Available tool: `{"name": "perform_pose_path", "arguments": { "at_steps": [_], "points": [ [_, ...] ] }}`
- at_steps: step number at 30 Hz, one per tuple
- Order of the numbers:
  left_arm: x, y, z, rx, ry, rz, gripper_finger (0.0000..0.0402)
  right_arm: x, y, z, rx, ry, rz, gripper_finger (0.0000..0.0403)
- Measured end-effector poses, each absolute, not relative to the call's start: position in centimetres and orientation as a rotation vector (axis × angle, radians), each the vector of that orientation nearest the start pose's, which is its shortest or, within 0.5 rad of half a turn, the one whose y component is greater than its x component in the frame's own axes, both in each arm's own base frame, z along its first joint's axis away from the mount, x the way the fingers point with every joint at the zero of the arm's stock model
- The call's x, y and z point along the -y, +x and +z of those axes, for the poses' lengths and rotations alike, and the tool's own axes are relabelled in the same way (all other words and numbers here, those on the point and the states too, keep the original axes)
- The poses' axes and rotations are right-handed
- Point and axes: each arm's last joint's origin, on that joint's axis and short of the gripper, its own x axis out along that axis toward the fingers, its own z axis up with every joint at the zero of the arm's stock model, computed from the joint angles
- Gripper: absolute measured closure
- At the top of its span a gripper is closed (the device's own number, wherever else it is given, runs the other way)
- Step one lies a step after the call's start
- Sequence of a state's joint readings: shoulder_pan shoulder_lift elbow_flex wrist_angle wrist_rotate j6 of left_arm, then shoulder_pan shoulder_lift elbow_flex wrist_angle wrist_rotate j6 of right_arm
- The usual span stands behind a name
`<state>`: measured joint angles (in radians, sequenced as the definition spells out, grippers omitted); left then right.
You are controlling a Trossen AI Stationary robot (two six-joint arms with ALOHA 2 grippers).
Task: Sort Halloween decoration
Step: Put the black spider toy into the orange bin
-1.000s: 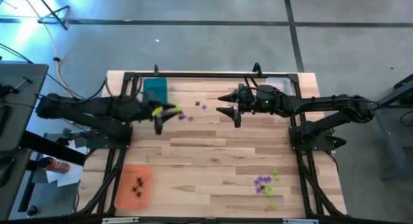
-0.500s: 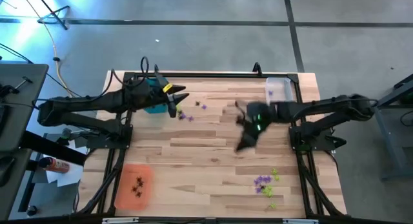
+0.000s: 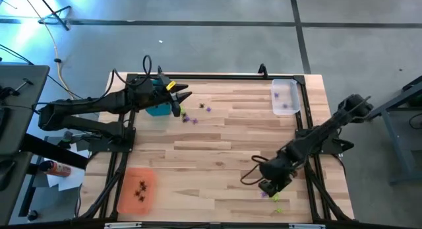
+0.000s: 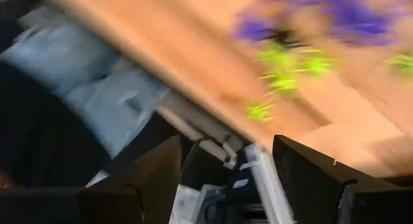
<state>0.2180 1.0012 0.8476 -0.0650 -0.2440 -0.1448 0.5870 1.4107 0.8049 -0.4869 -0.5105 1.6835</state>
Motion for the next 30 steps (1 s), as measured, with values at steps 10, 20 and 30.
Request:
{"name": "perform_pose_path", "arguments": {
  "at_steps": [10, 20, 30],
  "points": [
    [-5.5, 21.5, 32.5, -0.206, -0.131, 0.475, 0.025, -15.5, 22.2, 16.2, -1.478, 1.386, -0.325, 0.0163],
    [-5.5, 21.5, 32.4, -0.21, -0.149, 0.477, 0.025, -17.8, 21.7, 14.9, -1.545, 1.399, -0.329, 0.0163],
    [-5.5, 21.5, 32.4, -0.213, -0.152, 0.476, 0.025, -17.7, 21.6, 14.6, -1.508, 1.38, -0.374, 0.0163]
  ]
}}
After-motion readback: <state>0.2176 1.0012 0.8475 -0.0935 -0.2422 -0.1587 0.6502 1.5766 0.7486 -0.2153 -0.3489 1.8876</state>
